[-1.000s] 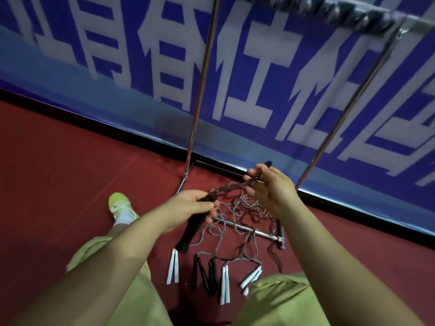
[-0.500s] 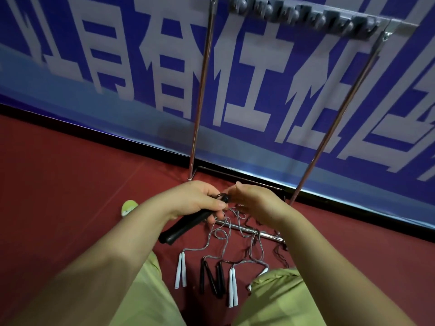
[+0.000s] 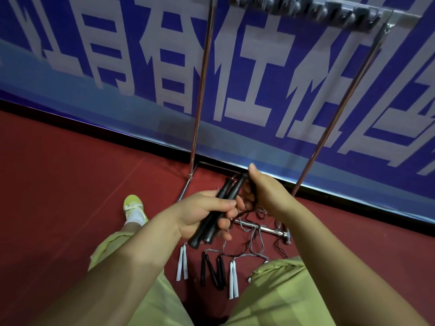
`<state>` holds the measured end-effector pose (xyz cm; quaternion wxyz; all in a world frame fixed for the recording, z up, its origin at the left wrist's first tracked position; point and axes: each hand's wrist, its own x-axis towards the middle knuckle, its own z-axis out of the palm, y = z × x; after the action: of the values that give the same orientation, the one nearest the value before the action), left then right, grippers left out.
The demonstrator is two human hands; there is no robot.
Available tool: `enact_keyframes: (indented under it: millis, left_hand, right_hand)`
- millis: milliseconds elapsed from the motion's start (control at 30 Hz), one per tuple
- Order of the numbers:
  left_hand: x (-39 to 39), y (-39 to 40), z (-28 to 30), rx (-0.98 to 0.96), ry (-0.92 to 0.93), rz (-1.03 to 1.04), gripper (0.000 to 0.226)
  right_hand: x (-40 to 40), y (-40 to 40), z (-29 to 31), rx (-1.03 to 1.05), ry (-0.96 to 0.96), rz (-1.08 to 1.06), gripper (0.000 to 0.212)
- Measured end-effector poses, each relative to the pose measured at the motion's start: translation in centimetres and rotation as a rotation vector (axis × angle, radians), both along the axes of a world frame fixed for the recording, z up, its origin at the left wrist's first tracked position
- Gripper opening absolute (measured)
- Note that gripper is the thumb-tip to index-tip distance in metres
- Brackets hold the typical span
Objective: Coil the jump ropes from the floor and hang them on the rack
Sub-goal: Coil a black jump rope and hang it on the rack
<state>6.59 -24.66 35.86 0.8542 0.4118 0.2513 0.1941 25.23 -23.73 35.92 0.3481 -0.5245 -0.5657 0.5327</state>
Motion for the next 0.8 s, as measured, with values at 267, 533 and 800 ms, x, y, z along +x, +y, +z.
enact_keyframes:
  millis: [267,533,800]
  left_hand:
    - [0.4,1.0,0.6,-0.049,-0.187,0.143,0.015]
    - [0.3,1.9,0.3,-0.029,-0.245,0.222,0.046]
    - [-0.2,2.4,1.0,0.392,0.243,0.216,0.052]
  right_hand:
    - [1.5,-2.0,-1.8,0.034,-0.277,-0.015,0.087]
    - [0.0,-4.6,1.2,0.220,-0.430,0.081,0.067]
    - [-1.4,-5.5,5.9,0.434,-0.829,0.219,0.022]
